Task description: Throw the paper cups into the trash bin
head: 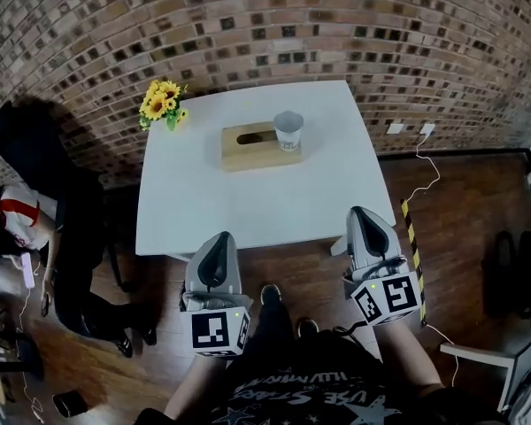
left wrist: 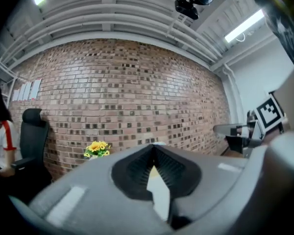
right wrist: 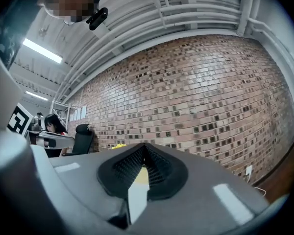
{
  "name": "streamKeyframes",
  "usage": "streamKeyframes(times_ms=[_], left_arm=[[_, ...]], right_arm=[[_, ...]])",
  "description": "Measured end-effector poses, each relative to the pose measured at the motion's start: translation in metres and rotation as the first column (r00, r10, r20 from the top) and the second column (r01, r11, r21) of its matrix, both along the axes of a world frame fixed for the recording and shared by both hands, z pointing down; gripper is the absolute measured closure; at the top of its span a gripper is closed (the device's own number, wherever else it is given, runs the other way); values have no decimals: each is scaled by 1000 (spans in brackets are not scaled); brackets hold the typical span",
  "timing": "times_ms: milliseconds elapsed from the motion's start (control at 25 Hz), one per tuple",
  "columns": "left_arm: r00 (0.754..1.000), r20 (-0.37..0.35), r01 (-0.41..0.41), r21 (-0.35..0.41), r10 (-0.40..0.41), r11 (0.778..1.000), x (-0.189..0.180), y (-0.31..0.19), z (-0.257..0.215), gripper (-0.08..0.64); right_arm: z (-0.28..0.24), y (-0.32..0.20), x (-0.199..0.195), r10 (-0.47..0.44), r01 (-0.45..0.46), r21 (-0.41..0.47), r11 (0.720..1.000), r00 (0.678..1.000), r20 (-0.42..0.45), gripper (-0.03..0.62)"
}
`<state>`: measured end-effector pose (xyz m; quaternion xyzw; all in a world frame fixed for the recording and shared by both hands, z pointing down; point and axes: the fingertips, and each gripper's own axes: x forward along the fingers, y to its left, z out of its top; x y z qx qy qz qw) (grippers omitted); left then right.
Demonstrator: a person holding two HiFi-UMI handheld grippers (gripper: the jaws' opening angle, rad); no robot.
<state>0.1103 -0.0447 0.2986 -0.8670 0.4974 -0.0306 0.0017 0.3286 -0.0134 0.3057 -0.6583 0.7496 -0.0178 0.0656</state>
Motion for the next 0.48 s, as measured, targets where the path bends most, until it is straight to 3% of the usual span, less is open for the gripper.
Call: streamKeyframes(times_ms=[480], left_arm=[[995, 10, -101, -25, 102, 995, -8, -126, 32, 555]], right_arm=[[34, -125, -28, 65, -69, -84, 994, 996, -53, 564]])
